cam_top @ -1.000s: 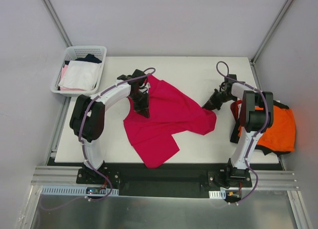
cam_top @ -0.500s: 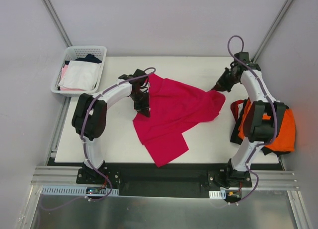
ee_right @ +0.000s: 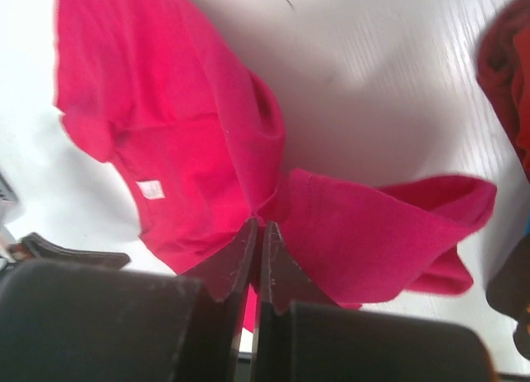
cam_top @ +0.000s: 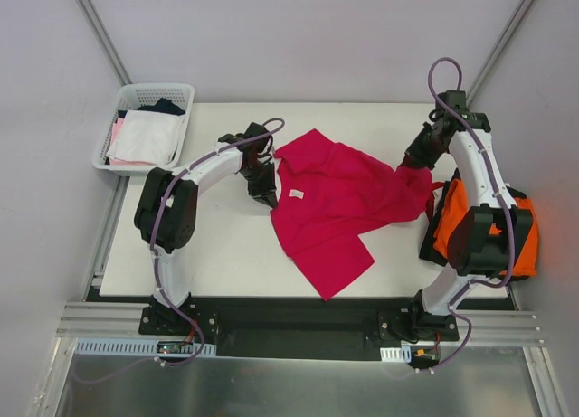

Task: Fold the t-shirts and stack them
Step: Flatten the tshirt out

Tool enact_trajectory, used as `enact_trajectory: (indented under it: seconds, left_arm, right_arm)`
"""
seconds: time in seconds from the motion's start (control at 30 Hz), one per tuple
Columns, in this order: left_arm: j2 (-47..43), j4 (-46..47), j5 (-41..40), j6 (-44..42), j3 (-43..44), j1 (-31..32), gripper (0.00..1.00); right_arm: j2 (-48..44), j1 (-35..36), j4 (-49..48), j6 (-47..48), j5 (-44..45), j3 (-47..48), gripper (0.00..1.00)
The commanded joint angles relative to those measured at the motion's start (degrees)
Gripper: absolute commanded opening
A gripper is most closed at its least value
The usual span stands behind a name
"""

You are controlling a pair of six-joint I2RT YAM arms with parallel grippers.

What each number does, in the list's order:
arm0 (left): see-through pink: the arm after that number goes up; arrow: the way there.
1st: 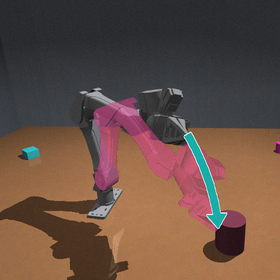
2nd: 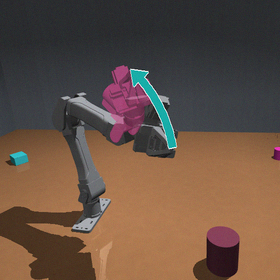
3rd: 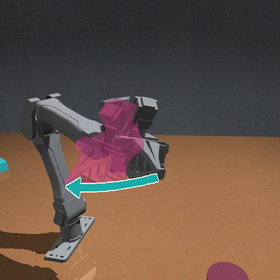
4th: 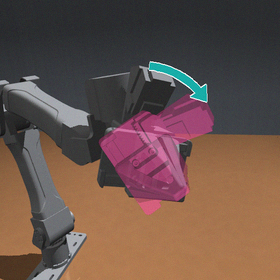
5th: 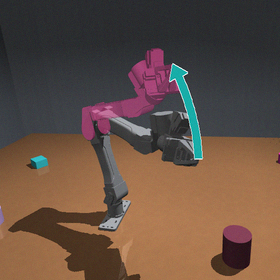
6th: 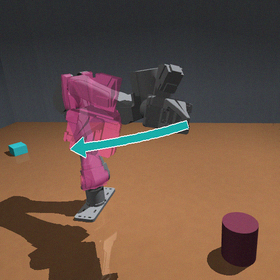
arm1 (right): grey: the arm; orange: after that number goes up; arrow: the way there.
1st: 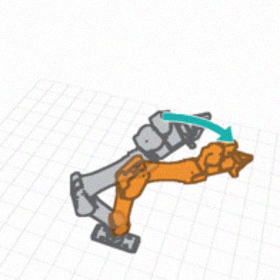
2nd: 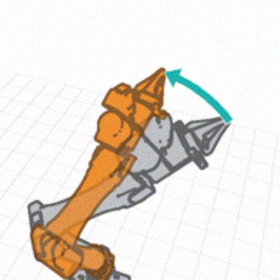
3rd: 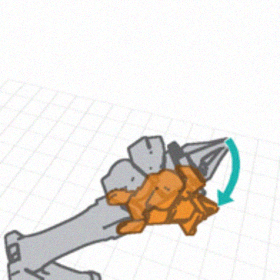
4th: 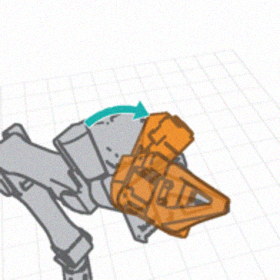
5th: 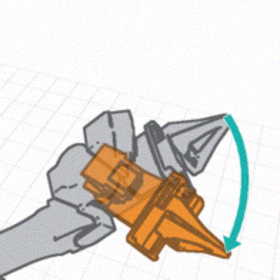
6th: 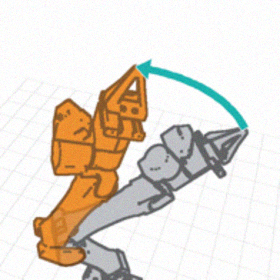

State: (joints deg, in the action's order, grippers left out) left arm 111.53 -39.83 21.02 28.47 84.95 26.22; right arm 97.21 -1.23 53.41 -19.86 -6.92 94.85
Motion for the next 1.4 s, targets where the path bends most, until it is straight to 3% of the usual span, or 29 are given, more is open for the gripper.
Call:
enact_trajectory:
  seconds: [0.0, 0.23, 0.37, 0.63, 0.93, 1.17, 1.37]
  left_arm:
    - [0.36, 0.63, 1.13, 1.59, 1.27, 0.41, 0.11]
    - [5.61, 1.86, 1.92, 2.03, 8.03, 2.96, 0.11]
    - [10.63, 2.57, 3.15, 2.64, 13.39, 4.63, 0.01]
    - [18.63, 4.59, 0.35, 5.1, 18.68, 5.95, 0.0]
    - [11.98, 3.89, -11.16, 9.67, 4.98, 3.49, 0.0]
    - [5.46, -2.35, -18.29, 13.45, -5.39, -1.94, 0.0]
    - [2.21, -4.63, -20.13, 14.25, -7.25, -6.44, 0.0]
  right_arm:
    - [0.09, 0.27, 2.5, 0.61, -0.72, -3.17, 0.01]
    - [2.02, 1.15, 1.96, 1.49, -3.45, -2.13, 0.01]
    - [2.72, 1.15, 2.4, 2.1, -4.51, -2.3, 0.01]
    - [2.28, 1.06, 4.33, 3.68, -4.77, -3.0, 0.01]
    - [4.12, 1.15, 4.25, 4.21, -5.91, -1.95, 0.01]
    - [6.58, 1.15, 3.81, 4.13, -5.91, 1.21, 0.01]
    - [7.38, -2.27, 3.63, 3.77, -5.83, 3.15, 0.01]
